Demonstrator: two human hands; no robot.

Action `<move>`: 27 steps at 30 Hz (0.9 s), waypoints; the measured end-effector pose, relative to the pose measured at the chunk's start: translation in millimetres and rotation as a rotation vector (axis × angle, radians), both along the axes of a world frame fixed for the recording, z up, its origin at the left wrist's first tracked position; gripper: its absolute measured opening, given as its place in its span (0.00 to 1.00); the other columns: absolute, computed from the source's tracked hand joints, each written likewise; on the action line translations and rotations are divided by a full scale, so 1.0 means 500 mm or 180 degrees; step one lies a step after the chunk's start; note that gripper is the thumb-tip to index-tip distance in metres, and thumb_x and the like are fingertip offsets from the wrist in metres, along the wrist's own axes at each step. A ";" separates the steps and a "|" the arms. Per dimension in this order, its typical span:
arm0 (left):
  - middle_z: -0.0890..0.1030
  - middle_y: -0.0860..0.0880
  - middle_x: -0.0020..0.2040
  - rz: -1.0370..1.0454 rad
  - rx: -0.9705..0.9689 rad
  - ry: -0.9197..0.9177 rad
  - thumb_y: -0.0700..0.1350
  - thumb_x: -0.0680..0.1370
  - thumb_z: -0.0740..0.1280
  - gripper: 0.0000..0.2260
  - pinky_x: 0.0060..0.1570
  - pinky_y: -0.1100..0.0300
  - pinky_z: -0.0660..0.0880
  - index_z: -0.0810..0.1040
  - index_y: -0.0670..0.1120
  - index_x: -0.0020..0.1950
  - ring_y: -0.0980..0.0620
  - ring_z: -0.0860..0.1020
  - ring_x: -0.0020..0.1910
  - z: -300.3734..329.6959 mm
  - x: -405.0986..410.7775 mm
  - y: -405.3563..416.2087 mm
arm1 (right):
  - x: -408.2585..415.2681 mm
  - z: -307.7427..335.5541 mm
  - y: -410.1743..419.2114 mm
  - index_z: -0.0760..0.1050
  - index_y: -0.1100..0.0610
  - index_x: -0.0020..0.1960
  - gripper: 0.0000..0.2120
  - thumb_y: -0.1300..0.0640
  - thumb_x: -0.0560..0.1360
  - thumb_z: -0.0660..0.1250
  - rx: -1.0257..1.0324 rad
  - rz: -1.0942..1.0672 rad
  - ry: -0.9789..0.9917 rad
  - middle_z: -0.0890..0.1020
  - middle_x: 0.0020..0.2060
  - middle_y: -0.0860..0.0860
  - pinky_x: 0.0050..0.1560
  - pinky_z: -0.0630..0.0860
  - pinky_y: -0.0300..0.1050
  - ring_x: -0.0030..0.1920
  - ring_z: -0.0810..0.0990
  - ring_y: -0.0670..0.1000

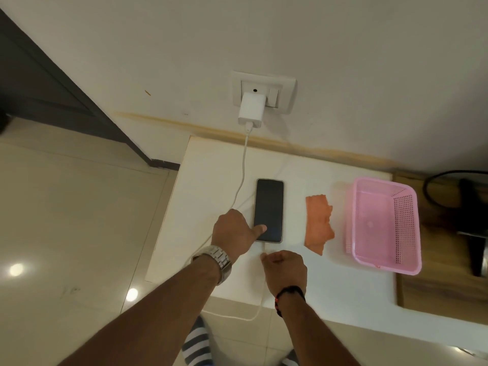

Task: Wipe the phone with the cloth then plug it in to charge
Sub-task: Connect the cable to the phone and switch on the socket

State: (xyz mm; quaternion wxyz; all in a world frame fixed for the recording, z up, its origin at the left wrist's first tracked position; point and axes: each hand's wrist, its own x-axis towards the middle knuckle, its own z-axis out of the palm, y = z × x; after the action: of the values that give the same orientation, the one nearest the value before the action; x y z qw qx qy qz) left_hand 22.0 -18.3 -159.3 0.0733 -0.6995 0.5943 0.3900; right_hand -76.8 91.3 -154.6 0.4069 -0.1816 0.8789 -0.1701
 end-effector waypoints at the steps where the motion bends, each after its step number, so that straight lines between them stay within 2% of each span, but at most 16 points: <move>1: 0.87 0.46 0.34 0.0024 -0.0046 0.0131 0.66 0.74 0.75 0.26 0.44 0.51 0.87 0.85 0.41 0.41 0.48 0.86 0.34 0.015 0.004 0.001 | -0.002 0.004 0.001 0.85 0.51 0.45 0.10 0.45 0.75 0.74 0.0053 0.0053 0.0010 0.86 0.41 0.47 0.54 0.81 0.47 0.46 0.84 0.51; 4: 0.87 0.45 0.32 0.0441 -0.0286 0.0884 0.60 0.77 0.73 0.22 0.40 0.49 0.87 0.85 0.41 0.36 0.47 0.86 0.30 0.078 0.032 -0.014 | -0.010 0.042 -0.016 0.82 0.49 0.48 0.12 0.41 0.73 0.74 0.0020 0.0397 0.0353 0.85 0.43 0.45 0.48 0.78 0.43 0.45 0.82 0.48; 5: 0.86 0.46 0.31 0.0675 -0.0401 0.1173 0.58 0.77 0.73 0.20 0.39 0.49 0.87 0.84 0.42 0.35 0.48 0.85 0.27 0.104 0.044 -0.027 | -0.014 0.061 -0.032 0.81 0.49 0.48 0.11 0.41 0.73 0.73 -0.0213 0.0451 0.0414 0.84 0.42 0.44 0.47 0.78 0.42 0.44 0.82 0.47; 7: 0.85 0.49 0.29 0.1222 -0.0694 0.1706 0.56 0.79 0.72 0.19 0.36 0.52 0.85 0.84 0.43 0.36 0.51 0.82 0.25 0.157 0.064 -0.066 | -0.018 0.113 -0.087 0.82 0.49 0.45 0.08 0.45 0.74 0.74 -0.0898 0.0248 0.0122 0.85 0.40 0.43 0.48 0.81 0.43 0.43 0.83 0.45; 9: 0.86 0.50 0.32 0.1688 -0.0915 0.2106 0.56 0.80 0.72 0.17 0.37 0.53 0.84 0.85 0.44 0.40 0.54 0.83 0.29 0.205 0.070 -0.119 | -0.019 0.173 -0.158 0.82 0.47 0.42 0.06 0.46 0.73 0.74 -0.1384 -0.0052 -0.0337 0.86 0.38 0.41 0.48 0.81 0.40 0.42 0.83 0.40; 11: 0.89 0.50 0.39 0.1976 -0.0865 0.2385 0.57 0.80 0.72 0.16 0.44 0.53 0.87 0.86 0.45 0.44 0.52 0.87 0.40 0.241 0.062 -0.176 | -0.013 0.223 -0.230 0.83 0.46 0.42 0.05 0.46 0.74 0.74 -0.1660 -0.0214 -0.0718 0.86 0.39 0.40 0.49 0.80 0.40 0.44 0.84 0.40; 14: 0.89 0.45 0.53 0.2032 -0.0268 0.2719 0.60 0.80 0.72 0.19 0.58 0.47 0.85 0.84 0.45 0.54 0.47 0.87 0.54 0.272 0.040 -0.249 | -0.010 0.267 -0.321 0.83 0.53 0.42 0.08 0.49 0.75 0.74 -0.1729 -0.0497 -0.1080 0.87 0.44 0.52 0.56 0.83 0.50 0.49 0.86 0.52; 16: 0.88 0.44 0.58 0.1919 0.0227 0.2972 0.61 0.80 0.72 0.23 0.64 0.45 0.82 0.82 0.42 0.62 0.46 0.87 0.58 0.282 0.033 -0.282 | -0.009 0.279 -0.360 0.82 0.53 0.42 0.10 0.47 0.75 0.73 -0.1606 -0.0517 -0.1301 0.88 0.45 0.51 0.55 0.83 0.49 0.49 0.86 0.51; 18: 0.89 0.43 0.59 0.1758 0.0494 0.3111 0.58 0.80 0.72 0.24 0.66 0.43 0.80 0.82 0.40 0.66 0.43 0.86 0.61 0.285 0.024 -0.301 | -0.007 0.280 -0.379 0.83 0.53 0.45 0.10 0.45 0.75 0.72 -0.1473 -0.0547 -0.1538 0.88 0.45 0.49 0.51 0.82 0.46 0.48 0.86 0.49; 21: 0.89 0.40 0.58 0.1825 0.0553 0.3231 0.51 0.82 0.73 0.16 0.63 0.44 0.83 0.84 0.39 0.61 0.41 0.87 0.57 0.282 0.012 -0.312 | -0.002 0.267 -0.397 0.83 0.54 0.48 0.11 0.46 0.77 0.70 -0.1313 -0.0462 -0.1582 0.88 0.48 0.51 0.49 0.80 0.47 0.48 0.86 0.50; 23: 0.90 0.41 0.55 0.1826 0.0558 0.3232 0.48 0.82 0.73 0.11 0.56 0.48 0.85 0.84 0.40 0.56 0.43 0.87 0.52 0.280 0.010 -0.315 | 0.002 0.263 -0.408 0.82 0.55 0.45 0.09 0.50 0.77 0.70 -0.1267 -0.0448 -0.1523 0.88 0.47 0.54 0.49 0.81 0.48 0.51 0.86 0.53; 25: 0.90 0.42 0.53 0.1758 0.0535 0.3202 0.47 0.82 0.73 0.10 0.49 0.52 0.85 0.84 0.40 0.55 0.44 0.86 0.50 0.278 0.011 -0.319 | 0.004 0.261 -0.415 0.80 0.55 0.40 0.10 0.52 0.77 0.70 -0.1304 -0.0460 -0.1428 0.88 0.45 0.56 0.51 0.81 0.50 0.52 0.87 0.55; 27: 0.90 0.42 0.53 0.1736 0.0476 0.3152 0.47 0.82 0.73 0.12 0.48 0.53 0.84 0.84 0.38 0.57 0.42 0.87 0.51 0.276 0.012 -0.321 | 0.003 0.259 -0.420 0.79 0.55 0.37 0.11 0.53 0.77 0.71 -0.1371 -0.0472 -0.1377 0.88 0.42 0.55 0.51 0.81 0.49 0.52 0.87 0.57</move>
State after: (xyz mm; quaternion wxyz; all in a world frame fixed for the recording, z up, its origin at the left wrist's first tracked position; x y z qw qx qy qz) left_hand 28.1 -178.8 -21.3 -0.2681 -0.5543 0.3263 0.7172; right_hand -75.3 -118.8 -25.0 0.5231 -0.1586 0.7266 -0.4163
